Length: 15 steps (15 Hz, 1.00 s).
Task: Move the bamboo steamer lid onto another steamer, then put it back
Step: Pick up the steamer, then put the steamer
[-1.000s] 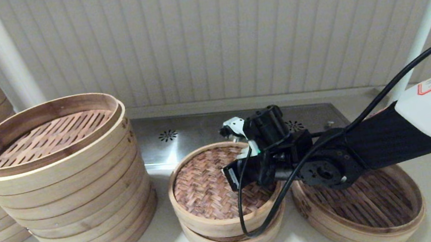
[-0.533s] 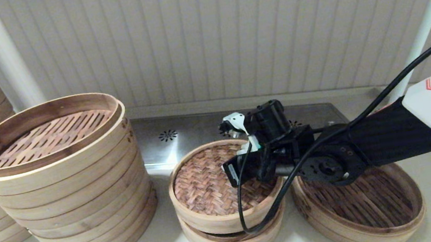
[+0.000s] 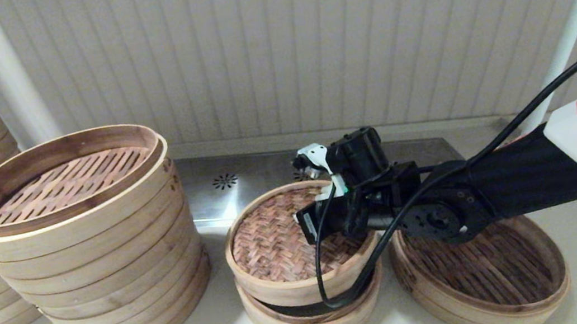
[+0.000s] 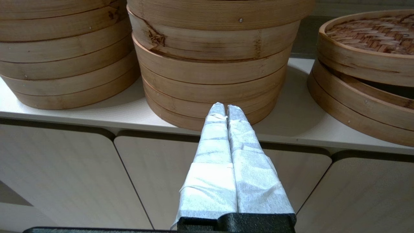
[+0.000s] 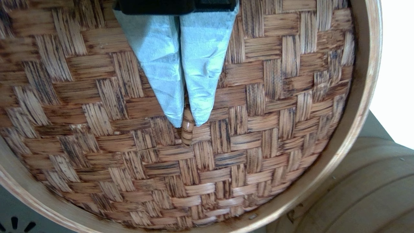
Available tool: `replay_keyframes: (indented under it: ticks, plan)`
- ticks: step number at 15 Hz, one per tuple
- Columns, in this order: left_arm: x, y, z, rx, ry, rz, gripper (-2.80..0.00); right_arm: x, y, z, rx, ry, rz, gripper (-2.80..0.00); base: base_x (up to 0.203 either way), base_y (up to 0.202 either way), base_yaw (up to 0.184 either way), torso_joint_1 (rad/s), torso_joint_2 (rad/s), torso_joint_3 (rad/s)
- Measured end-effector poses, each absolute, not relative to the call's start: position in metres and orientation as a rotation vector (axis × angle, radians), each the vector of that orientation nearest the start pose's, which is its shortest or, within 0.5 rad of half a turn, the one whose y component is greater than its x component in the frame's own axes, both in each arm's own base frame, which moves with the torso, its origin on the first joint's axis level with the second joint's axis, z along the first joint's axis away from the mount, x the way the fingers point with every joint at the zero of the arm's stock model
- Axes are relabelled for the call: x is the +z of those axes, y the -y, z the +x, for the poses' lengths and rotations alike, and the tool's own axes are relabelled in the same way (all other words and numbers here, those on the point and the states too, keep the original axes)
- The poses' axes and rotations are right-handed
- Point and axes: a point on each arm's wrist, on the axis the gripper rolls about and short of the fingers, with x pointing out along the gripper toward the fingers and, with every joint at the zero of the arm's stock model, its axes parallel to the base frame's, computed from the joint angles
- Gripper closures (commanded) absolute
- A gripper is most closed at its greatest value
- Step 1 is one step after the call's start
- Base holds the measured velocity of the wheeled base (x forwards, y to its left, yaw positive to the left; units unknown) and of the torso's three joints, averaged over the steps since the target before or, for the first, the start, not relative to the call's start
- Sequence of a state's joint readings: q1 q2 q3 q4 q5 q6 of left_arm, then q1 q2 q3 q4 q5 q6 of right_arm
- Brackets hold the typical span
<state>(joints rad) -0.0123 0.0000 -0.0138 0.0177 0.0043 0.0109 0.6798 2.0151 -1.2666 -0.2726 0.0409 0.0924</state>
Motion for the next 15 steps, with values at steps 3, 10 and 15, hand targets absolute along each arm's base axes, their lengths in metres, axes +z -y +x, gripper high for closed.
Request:
replay_keyframes:
  ticks: [3,10,15]
  plan:
    - [0.078,0.000,-0.024,-0.008,-0.004,0.010,0.00,0.162,-0.253,0.311,0.684,-0.486,-0.062,0.00,0.000,0.000,0.000,0.000,0.00,0.000]
    - [0.077,0.000,-0.024,-0.008,-0.004,0.011,0.00,0.175,-0.253,0.311,0.689,-0.447,-0.051,0.00,0.000,0.000,0.000,0.000,0.00,0.000]
    - [0.077,0.000,-0.024,-0.009,-0.004,0.011,0.00,0.187,-0.246,0.312,0.674,-0.417,-0.041,0.00,0.000,0.000,0.000,0.000,0.00,0.000]
